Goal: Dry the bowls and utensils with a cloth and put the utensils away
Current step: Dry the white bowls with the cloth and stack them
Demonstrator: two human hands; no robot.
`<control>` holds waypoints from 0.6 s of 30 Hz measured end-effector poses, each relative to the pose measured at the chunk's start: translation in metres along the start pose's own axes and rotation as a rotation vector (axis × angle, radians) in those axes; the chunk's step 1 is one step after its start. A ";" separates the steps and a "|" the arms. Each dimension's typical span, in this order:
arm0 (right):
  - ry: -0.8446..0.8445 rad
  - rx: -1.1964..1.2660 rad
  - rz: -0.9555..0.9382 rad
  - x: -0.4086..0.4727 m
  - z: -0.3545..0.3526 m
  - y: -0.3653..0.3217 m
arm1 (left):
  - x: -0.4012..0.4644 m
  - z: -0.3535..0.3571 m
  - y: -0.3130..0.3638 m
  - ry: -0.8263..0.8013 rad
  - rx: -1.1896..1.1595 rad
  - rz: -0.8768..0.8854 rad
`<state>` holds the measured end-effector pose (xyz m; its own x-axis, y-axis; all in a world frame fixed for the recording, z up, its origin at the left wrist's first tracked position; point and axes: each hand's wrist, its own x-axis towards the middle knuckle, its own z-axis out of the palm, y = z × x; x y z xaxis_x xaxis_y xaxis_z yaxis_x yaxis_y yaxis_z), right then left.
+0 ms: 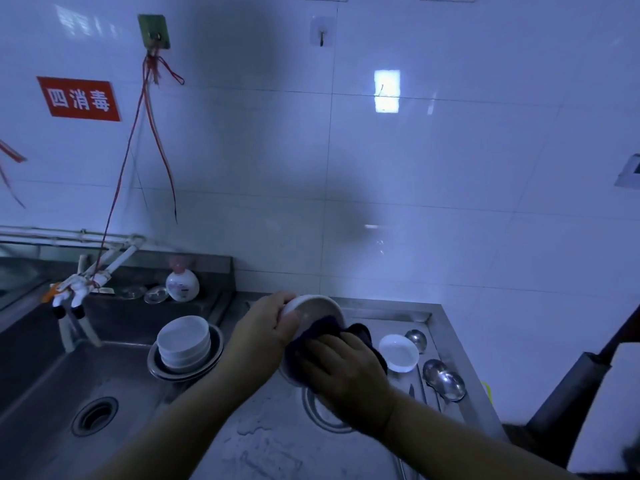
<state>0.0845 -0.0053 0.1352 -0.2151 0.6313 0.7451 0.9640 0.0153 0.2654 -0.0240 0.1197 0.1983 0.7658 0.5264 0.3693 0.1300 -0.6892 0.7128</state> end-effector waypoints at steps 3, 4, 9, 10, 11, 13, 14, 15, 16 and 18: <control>0.061 0.088 0.238 0.008 0.004 -0.028 | -0.002 0.006 -0.004 0.058 -0.049 -0.052; 0.073 0.132 0.310 0.012 0.005 -0.035 | -0.001 0.009 -0.005 0.086 -0.073 -0.055; 0.109 0.281 0.366 0.014 0.004 -0.038 | -0.004 0.011 -0.003 0.115 -0.183 -0.044; 0.085 0.251 0.283 0.011 0.003 -0.032 | -0.004 0.009 -0.002 0.091 -0.176 -0.031; 0.051 0.213 0.174 0.006 0.002 -0.022 | -0.004 0.006 -0.002 0.061 -0.171 -0.025; -0.006 0.131 -0.078 -0.005 -0.001 0.001 | -0.002 -0.001 -0.004 -0.056 -0.167 -0.012; -0.031 0.091 -0.206 -0.009 -0.003 0.014 | 0.000 -0.005 -0.005 -0.147 -0.163 0.002; -0.061 0.058 -0.317 -0.011 -0.005 0.025 | 0.002 -0.009 -0.006 -0.245 -0.161 0.014; -0.087 0.034 -0.393 -0.012 -0.007 0.034 | 0.004 -0.012 -0.006 -0.324 -0.163 0.016; -0.081 0.023 -0.425 -0.010 -0.008 0.040 | 0.008 -0.016 -0.006 -0.365 -0.177 -0.005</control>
<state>0.1239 -0.0176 0.1431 -0.5818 0.6238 0.5218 0.7956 0.3034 0.5243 -0.0285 0.1357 0.2062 0.9428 0.2964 0.1527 0.0481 -0.5742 0.8173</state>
